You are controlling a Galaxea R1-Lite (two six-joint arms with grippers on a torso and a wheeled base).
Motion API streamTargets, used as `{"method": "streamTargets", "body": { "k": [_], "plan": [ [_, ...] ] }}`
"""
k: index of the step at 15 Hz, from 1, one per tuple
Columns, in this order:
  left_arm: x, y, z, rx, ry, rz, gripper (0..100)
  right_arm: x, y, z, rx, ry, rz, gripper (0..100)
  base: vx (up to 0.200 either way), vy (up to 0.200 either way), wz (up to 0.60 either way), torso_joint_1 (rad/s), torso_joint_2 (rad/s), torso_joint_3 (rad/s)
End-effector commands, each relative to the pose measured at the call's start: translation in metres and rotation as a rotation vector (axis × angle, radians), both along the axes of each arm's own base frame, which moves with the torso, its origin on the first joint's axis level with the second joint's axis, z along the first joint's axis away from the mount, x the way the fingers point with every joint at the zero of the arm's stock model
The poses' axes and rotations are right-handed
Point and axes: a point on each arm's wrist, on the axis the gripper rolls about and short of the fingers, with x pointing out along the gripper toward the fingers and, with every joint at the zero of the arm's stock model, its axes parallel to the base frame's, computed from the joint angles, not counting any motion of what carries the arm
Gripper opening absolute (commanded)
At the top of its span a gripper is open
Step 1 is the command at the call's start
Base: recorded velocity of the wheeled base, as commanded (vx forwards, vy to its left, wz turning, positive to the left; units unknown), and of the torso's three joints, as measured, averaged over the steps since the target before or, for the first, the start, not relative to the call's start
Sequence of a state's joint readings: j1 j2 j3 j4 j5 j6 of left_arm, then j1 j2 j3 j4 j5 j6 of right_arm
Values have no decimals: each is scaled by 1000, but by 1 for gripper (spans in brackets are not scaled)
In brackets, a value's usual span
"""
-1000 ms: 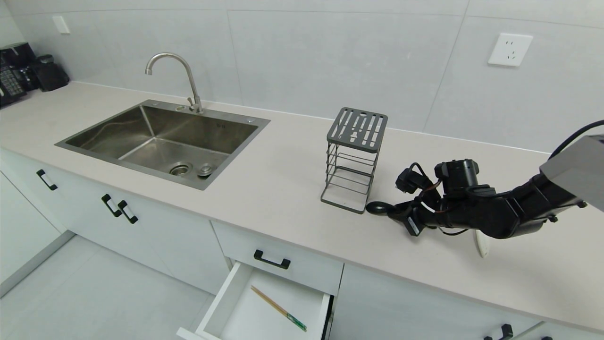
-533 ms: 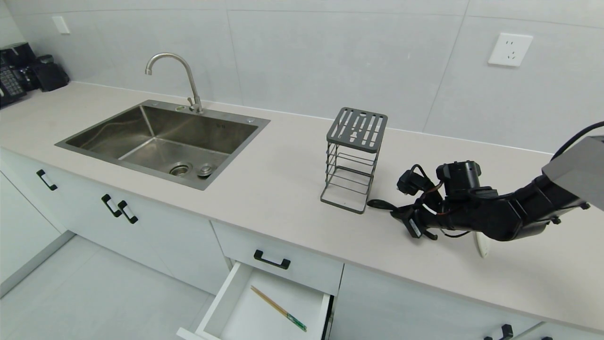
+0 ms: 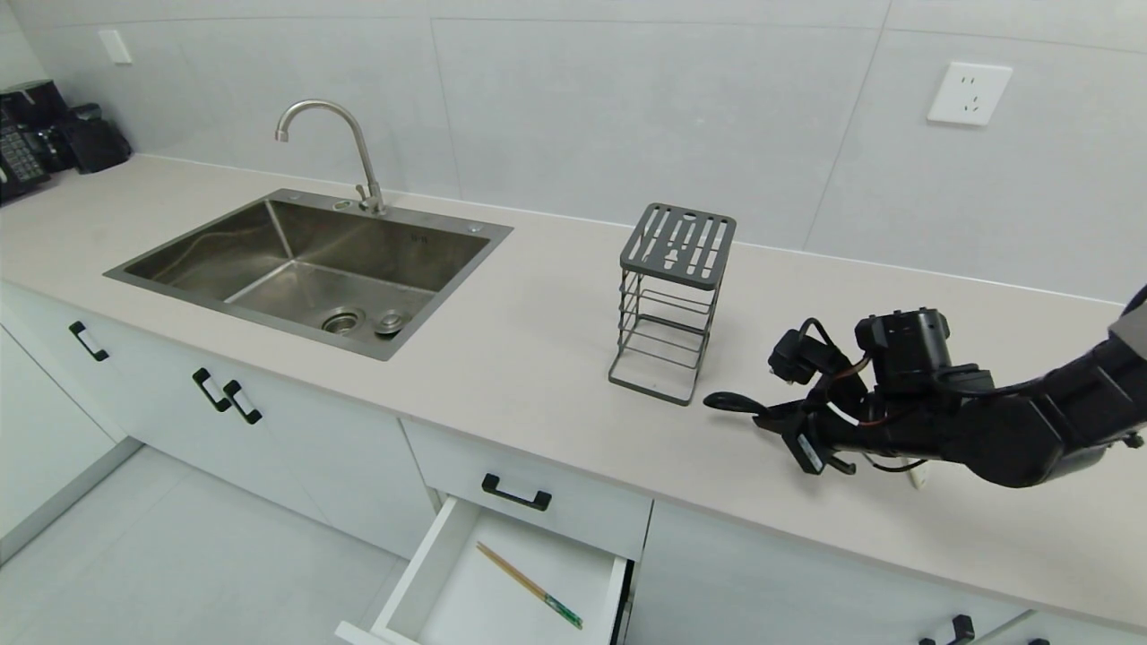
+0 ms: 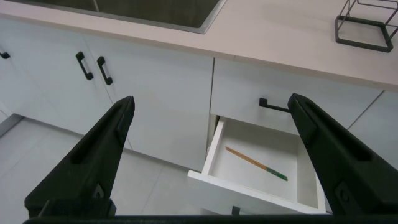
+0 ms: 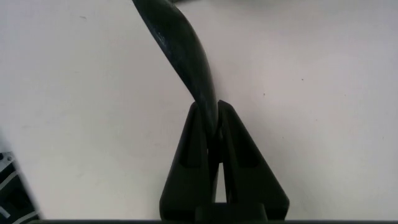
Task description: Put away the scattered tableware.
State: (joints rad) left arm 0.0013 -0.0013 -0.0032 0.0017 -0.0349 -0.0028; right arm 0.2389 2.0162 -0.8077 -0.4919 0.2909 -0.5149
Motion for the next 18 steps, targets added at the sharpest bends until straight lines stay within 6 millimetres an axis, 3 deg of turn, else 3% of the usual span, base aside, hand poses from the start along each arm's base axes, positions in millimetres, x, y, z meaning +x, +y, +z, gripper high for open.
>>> {"method": "streamTargets", "body": {
  "k": [1, 4, 7, 8, 12, 18],
  "plan": [
    [0, 0, 0, 0, 1, 0, 100, -25, 4, 25, 17, -54, 26, 0, 0, 0, 0, 0, 0, 0],
    [0, 0, 0, 0, 1, 0, 100, -59, 8, 37, 20, -73, 68, 0, 0, 0, 0, 0, 0, 0],
    [0, 0, 0, 0, 1, 0, 100, -76, 7, 41, 33, -100, 82, 0, 0, 0, 0, 0, 0, 0],
    [0, 0, 0, 0, 1, 0, 100, -90, 12, 45, 48, -103, 107, 0, 0, 0, 0, 0, 0, 0],
    [0, 0, 0, 0, 1, 0, 100, -89, 38, 59, 80, -160, 196, 0, 0, 0, 0, 0, 0, 0],
    [0, 0, 0, 0, 1, 0, 100, -102, 72, 54, 136, -124, 285, 0, 0, 0, 0, 0, 0, 0]
  ]
}}
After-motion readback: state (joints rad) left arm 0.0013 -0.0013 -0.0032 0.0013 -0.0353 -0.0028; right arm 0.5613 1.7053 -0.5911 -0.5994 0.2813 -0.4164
